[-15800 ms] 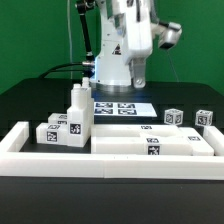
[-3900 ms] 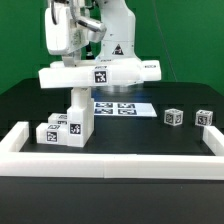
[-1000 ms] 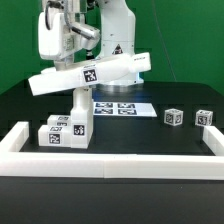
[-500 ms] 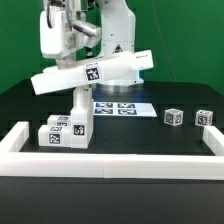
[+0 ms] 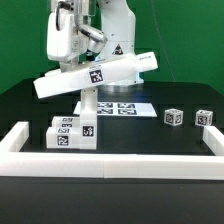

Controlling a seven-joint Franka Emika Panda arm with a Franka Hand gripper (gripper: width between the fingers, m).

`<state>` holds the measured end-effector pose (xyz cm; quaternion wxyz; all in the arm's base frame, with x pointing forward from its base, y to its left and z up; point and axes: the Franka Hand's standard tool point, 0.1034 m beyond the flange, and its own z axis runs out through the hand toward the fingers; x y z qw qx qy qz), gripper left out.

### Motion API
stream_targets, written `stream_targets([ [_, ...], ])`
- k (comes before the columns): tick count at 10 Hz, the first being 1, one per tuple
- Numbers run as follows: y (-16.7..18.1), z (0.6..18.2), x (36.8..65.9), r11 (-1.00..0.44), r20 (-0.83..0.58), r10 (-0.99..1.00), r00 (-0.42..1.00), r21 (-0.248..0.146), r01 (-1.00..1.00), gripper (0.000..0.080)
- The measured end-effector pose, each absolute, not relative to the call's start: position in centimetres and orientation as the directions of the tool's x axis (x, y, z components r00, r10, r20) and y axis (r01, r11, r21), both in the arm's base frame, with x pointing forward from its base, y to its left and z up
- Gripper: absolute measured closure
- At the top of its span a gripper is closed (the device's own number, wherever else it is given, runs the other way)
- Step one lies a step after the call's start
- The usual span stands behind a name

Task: Assemble chair

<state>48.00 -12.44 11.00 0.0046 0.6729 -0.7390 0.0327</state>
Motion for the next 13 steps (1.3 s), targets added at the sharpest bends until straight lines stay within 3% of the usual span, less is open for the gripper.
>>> stream_targets([
  [5, -12.3, 11.0, 48.1, 0.075, 0.049, -0.996, -0.077, -0.036, -0.997, 0.0509],
  [7, -11.9, 11.4, 48.1, 0.054, 0.025, -0.998, -0.054, -0.016, -0.998, 0.0509],
  [11, -12.2, 12.7, 48.4, 0.039, -0.002, -0.999, -0.039, -0.038, -0.999, 0.0509],
  [13, -12.3, 12.2, 48.2, 0.037, 0.008, -0.999, -0.037, -0.026, -0.999, 0.0509],
])
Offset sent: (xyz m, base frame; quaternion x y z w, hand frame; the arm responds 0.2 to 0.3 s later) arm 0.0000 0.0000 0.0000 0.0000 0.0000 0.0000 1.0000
